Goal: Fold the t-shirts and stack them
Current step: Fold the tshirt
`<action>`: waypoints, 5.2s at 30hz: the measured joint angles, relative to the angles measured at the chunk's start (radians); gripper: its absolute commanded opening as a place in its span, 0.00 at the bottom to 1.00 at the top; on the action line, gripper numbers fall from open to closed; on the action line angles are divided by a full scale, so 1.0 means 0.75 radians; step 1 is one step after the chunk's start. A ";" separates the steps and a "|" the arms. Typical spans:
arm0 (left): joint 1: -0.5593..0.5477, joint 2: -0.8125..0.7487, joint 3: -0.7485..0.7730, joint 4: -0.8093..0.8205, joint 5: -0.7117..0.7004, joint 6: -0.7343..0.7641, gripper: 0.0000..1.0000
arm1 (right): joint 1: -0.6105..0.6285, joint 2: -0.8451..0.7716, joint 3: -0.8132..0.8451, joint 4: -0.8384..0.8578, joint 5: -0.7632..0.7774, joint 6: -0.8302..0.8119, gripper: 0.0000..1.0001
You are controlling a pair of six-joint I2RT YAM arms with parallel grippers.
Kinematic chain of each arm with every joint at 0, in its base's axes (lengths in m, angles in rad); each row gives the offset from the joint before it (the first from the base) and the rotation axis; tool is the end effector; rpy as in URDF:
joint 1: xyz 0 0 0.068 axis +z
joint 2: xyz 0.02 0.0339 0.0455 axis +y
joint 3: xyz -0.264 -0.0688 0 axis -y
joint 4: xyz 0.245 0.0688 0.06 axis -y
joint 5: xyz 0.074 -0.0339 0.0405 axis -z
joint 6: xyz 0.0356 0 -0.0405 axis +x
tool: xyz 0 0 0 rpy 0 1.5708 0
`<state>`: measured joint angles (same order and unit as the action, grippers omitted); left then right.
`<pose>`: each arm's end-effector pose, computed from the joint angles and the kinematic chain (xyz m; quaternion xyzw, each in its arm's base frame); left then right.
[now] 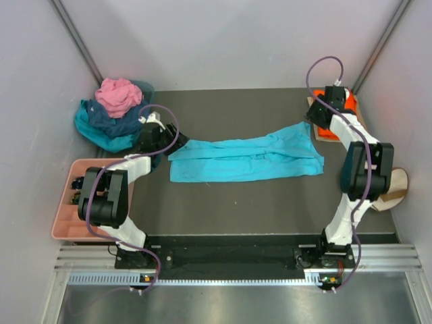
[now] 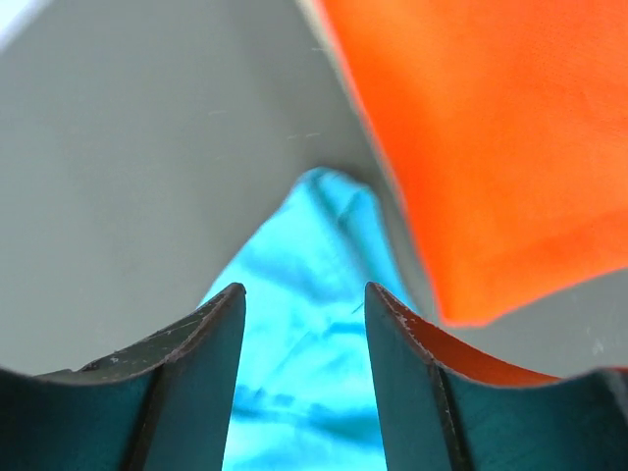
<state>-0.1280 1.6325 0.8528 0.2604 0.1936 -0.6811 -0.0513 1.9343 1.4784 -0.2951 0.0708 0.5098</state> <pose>0.3435 -0.0511 0.1934 -0.1884 0.8414 -0.2735 0.4263 0.4396 -0.0251 0.2315 0.2673 0.8768 0.0589 0.3952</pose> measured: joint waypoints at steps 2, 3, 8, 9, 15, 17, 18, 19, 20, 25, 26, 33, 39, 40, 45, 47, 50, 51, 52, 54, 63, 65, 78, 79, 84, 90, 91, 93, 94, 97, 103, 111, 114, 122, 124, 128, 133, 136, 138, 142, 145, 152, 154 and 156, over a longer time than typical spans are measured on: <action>0.000 0.000 0.000 0.001 0.001 0.000 0.64 | 0.007 -0.100 -0.055 0.020 -0.053 -0.014 0.53; 0.000 0.000 0.000 0.001 0.001 0.000 0.64 | 0.014 -0.134 -0.069 0.019 -0.076 -0.019 0.53; 0.000 0.001 0.000 0.001 0.002 -0.001 0.66 | 0.105 -0.197 -0.077 0.018 -0.245 -0.063 0.61; 0.000 0.001 0.000 0.001 0.002 -0.001 0.66 | 0.140 -0.186 -0.077 0.009 -0.284 -0.071 0.62; -0.002 0.008 0.000 0.001 0.005 -0.001 0.81 | 0.304 -0.044 -0.076 -0.006 -0.494 -0.084 0.76; -0.003 0.009 0.000 0.001 0.005 -0.003 0.92 | 0.315 0.011 -0.077 -0.006 -0.554 -0.074 0.77; -0.003 0.009 -0.001 0.001 0.004 -0.003 0.94 | 0.314 0.033 -0.076 -0.005 -0.576 -0.070 0.78; -0.003 0.009 -0.001 0.001 0.004 -0.002 0.96 | 0.309 0.050 -0.077 -0.006 -0.595 -0.067 0.78; -0.003 0.009 -0.001 0.001 0.003 -0.003 0.97 | 0.307 0.062 -0.076 -0.006 -0.607 -0.061 0.78; -0.003 0.009 -0.004 0.001 -0.001 -0.005 0.98 | 0.298 0.093 -0.076 0.000 -0.671 -0.038 0.79; -0.003 0.009 -0.004 0.001 -0.001 -0.005 0.98 | 0.298 0.094 -0.076 0.002 -0.680 -0.036 0.79; -0.003 0.009 -0.006 0.001 -0.001 -0.006 0.97 | 0.299 0.096 -0.078 0.001 -0.716 -0.035 0.79; -0.003 0.009 -0.018 0.002 0.000 -0.017 0.97 | 0.299 0.082 -0.174 0.008 -0.724 -0.036 0.79; -0.003 0.011 -0.020 0.003 0.000 -0.021 0.97 | 0.299 0.077 -0.202 0.009 -0.725 -0.035 0.79; -0.003 0.017 -0.037 0.008 0.001 -0.033 0.97 | 0.300 -0.003 -0.305 0.022 -0.720 -0.035 0.79; -0.003 0.017 -0.042 0.010 0.001 -0.035 0.97 | 0.300 -0.036 -0.349 0.023 -0.717 -0.035 0.79; -0.003 0.017 -0.044 0.012 0.002 -0.037 0.97 | 0.300 -0.093 -0.403 0.003 -0.703 -0.036 0.79; -0.003 0.017 -0.045 0.012 0.004 -0.037 0.97 | 0.300 -0.115 -0.420 -0.010 -0.697 -0.037 0.79; -0.004 0.018 -0.045 0.013 0.005 -0.038 0.97 | 0.301 -0.139 -0.435 -0.022 -0.690 -0.038 0.79; -0.005 0.022 -0.046 0.018 0.007 -0.041 0.97 | 0.301 -0.187 -0.459 -0.051 -0.678 -0.041 0.79; -0.008 0.062 -0.046 0.034 0.014 -0.047 0.97 | 0.301 -0.375 -0.550 -0.126 -0.643 -0.052 0.80; -0.008 0.062 -0.046 0.037 0.015 -0.048 0.97 | 0.301 -0.415 -0.584 -0.141 -0.639 -0.054 0.80; -0.034 0.061 0.017 0.033 0.025 -0.066 0.97 | 0.347 -0.330 -0.489 -0.048 -0.650 -0.003 0.80; -0.036 0.061 0.026 0.035 0.026 -0.065 0.97 | 0.365 -0.291 -0.447 -0.039 -0.649 -0.001 0.80; -0.040 0.058 0.047 0.032 0.030 -0.065 0.97 | 0.456 -0.127 -0.244 -0.034 -0.650 0.007 0.80; -0.040 0.038 0.047 0.026 0.029 -0.064 0.97 | 0.563 0.050 -0.076 -0.041 -0.656 0.009 0.80; -0.040 0.034 0.047 0.025 0.029 -0.064 0.97 | 0.574 0.069 -0.062 -0.042 -0.657 0.009 0.80; -0.040 0.025 0.045 0.026 0.029 -0.064 0.97 | 0.597 0.109 -0.036 -0.046 -0.661 0.009 0.80; -0.040 0.022 0.043 0.026 0.029 -0.064 0.97 | 0.607 0.125 -0.027 -0.049 -0.662 0.010 0.80; -0.040 0.013 0.029 0.025 0.028 -0.064 0.97 | 0.626 0.153 -0.020 -0.055 -0.664 0.010 0.80; -0.040 0.005 0.013 0.020 0.029 -0.064 0.97 | 0.633 0.164 -0.020 -0.060 -0.665 0.010 0.80; -0.040 0.001 -0.001 0.021 0.029 -0.065 0.97 | 0.640 0.160 -0.039 -0.056 -0.665 0.009 0.80; -0.040 0.001 -0.006 0.021 0.029 -0.065 0.97 | 0.643 0.140 -0.095 -0.045 -0.670 0.010 0.80; -0.040 0.001 -0.019 0.031 0.029 -0.066 0.97 | 0.644 0.020 -0.263 -0.019 -0.674 0.010 0.80; -0.040 0.001 -0.019 0.032 0.029 -0.066 0.97 | 0.644 -0.010 -0.305 -0.015 -0.674 0.010 0.80; -0.040 0.001 -0.019 0.032 0.030 -0.068 0.97 | 0.648 -0.057 -0.359 -0.014 -0.673 0.013 0.80; -0.040 0.006 -0.019 0.043 0.035 -0.072 0.97 | 0.663 -0.107 -0.388 -0.019 -0.673 0.015 0.80; -0.041 0.024 -0.014 0.049 0.040 -0.072 0.97 | 0.670 -0.149 -0.413 -0.027 -0.669 0.016 0.80; -0.049 0.052 0.010 0.048 0.043 -0.072 0.97 | 0.670 -0.180 -0.427 -0.041 -0.659 0.014 0.80; -0.089 0.119 0.102 0.051 0.050 -0.070 0.97 | 0.670 -0.225 -0.428 -0.062 -0.624 0.013 0.80; -0.130 0.166 0.187 0.061 0.067 -0.070 0.97 | 0.670 -0.275 -0.431 -0.070 -0.586 0.010 0.80; -0.209 0.258 0.325 0.081 0.107 -0.071 0.97 | 0.670 -0.403 -0.438 -0.110 -0.495 0.002 0.80; -0.221 0.265 0.327 0.073 0.111 -0.070 0.97 | 0.670 -0.431 -0.446 -0.123 -0.469 -0.005 0.80; -0.227 0.265 0.327 0.064 0.111 -0.070 0.97 | 0.670 -0.441 -0.453 -0.128 -0.450 -0.008 0.80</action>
<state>-0.2981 1.8313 1.0977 0.3080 0.2771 -0.7334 0.4515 1.6032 1.1389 -0.3908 -0.2668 0.5041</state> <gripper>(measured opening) 0.972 0.803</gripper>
